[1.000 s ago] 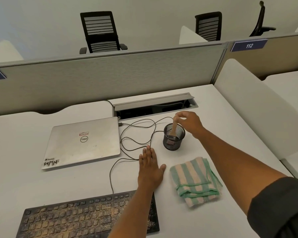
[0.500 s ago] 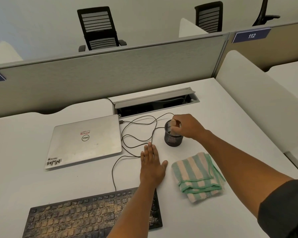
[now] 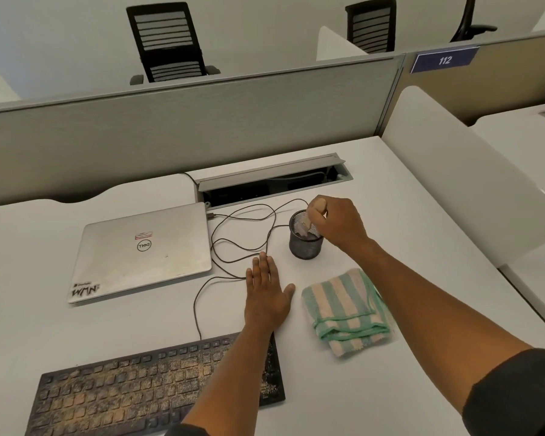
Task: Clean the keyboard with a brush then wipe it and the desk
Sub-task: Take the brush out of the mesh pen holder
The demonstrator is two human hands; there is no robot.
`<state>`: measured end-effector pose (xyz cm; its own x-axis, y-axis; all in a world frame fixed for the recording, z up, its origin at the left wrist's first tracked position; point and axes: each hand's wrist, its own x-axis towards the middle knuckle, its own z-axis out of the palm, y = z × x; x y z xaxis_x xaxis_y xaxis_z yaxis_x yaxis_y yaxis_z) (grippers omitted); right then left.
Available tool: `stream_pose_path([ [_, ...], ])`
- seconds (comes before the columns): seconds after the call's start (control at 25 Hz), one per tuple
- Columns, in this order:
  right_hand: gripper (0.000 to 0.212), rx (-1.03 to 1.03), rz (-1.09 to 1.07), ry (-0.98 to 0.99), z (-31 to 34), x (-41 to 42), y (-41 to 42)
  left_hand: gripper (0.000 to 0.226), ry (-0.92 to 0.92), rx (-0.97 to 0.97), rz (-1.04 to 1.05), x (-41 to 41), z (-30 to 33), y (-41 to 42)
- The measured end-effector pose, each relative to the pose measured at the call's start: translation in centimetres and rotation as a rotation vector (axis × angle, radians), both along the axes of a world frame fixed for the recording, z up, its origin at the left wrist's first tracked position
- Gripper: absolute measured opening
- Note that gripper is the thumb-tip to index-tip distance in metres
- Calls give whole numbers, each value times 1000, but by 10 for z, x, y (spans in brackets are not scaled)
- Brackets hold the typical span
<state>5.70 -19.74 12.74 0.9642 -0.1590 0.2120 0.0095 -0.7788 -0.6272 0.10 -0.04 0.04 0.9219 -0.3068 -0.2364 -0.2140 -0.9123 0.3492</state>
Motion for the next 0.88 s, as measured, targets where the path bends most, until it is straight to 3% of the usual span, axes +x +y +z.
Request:
stream_pose_path([
  [0.12, 22, 163, -163, -145, 6, -15, 14, 85, 29, -6, 2, 1, 3, -1],
  [0.28, 22, 330, -224, -228, 1, -47, 40, 85, 56, -44, -8, -4, 11, 1],
  [0.52, 18, 662, -349, -170, -6, -87, 74, 76, 16, -72, -125, -12, 17, 33],
  [0.88, 16, 794, -364, -75, -11, -139, 175, 66, -55, -115, -302, -44, 44, 146],
])
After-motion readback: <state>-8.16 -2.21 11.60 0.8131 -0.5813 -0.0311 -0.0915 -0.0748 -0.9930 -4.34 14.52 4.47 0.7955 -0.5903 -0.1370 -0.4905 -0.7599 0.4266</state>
